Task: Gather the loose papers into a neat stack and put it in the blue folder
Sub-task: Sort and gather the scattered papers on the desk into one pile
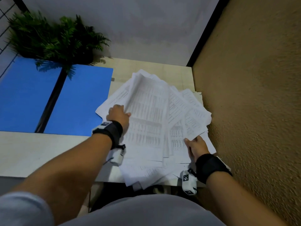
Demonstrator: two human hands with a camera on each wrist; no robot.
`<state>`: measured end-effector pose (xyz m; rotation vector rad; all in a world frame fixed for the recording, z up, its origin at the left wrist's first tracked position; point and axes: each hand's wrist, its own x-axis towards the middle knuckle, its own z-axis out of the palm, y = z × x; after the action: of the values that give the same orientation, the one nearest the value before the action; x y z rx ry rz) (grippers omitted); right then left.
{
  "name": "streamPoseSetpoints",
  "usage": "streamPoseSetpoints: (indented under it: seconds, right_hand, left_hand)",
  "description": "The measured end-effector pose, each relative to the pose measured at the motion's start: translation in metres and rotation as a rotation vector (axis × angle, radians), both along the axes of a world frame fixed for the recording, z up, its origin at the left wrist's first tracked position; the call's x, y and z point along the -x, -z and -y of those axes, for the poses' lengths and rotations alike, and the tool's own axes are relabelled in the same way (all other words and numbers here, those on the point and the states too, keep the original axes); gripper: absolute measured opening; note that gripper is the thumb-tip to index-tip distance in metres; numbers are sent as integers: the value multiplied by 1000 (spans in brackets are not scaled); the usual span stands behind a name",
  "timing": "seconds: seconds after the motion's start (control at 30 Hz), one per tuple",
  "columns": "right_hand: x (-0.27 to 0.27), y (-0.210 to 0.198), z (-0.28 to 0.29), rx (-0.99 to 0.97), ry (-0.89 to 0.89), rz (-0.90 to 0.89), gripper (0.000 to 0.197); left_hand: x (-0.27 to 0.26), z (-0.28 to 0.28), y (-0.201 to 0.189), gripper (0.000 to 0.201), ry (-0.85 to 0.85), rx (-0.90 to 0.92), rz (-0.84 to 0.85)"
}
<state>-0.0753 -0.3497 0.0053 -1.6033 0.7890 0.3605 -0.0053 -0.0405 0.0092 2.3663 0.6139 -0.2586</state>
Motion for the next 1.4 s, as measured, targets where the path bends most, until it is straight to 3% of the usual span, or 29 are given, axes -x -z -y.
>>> streamPoseSetpoints:
  seconds: [0.2, 0.33, 0.43, 0.53, 0.67, 0.77, 0.9, 0.93, 1.03, 1.13, 1.2, 1.3, 1.4]
  right_hand:
    - [0, -4, -1, 115, -105, -11, 20]
    - [-6, -8, 2, 242, -195, -2, 34]
    - [-8, -8, 3, 280, -166, -38, 13]
    - [-10, -5, 5, 327, -70, -19, 35]
    - [-9, -5, 2, 304, 20, -7, 17]
    - [-4, -12, -9, 190, -36, -47, 20]
    - [-3, -14, -16, 148, -119, -107, 11]
    - [-3, -13, -17, 143, -114, -85, 13]
    - [-1, -15, -22, 181, -86, -77, 50]
    - [0, -13, -23, 154, -113, -98, 51]
    - [2, -14, -21, 133, -124, -114, 47]
    - [5, -15, -16, 143, 5, -73, 49]
    - [8, -23, -9, 166, 178, 30, 43]
  left_hand:
    - [-29, -15, 2, 54, 174, 145, -147]
    - [-26, 2, -5, 27, 115, 413, -125]
    - [-21, 10, -7, 27, 80, 398, -46]
    - [-9, 4, -3, 49, -28, 395, 18]
    - [29, -11, 17, 66, -223, 507, -33]
    - [53, -6, 22, 57, -153, 430, -176]
    - [70, 18, 23, 48, -179, 418, -129]
    - [71, 24, 23, 50, -185, 437, -99]
    - [69, 43, 18, 67, -165, 538, -50]
    - [67, 59, 15, 71, -176, 649, -51]
    - [66, 65, 14, 62, -181, 669, -98]
    - [66, 58, 7, 42, -277, 656, -65]
    - [70, 35, 3, 38, -407, 616, -12]
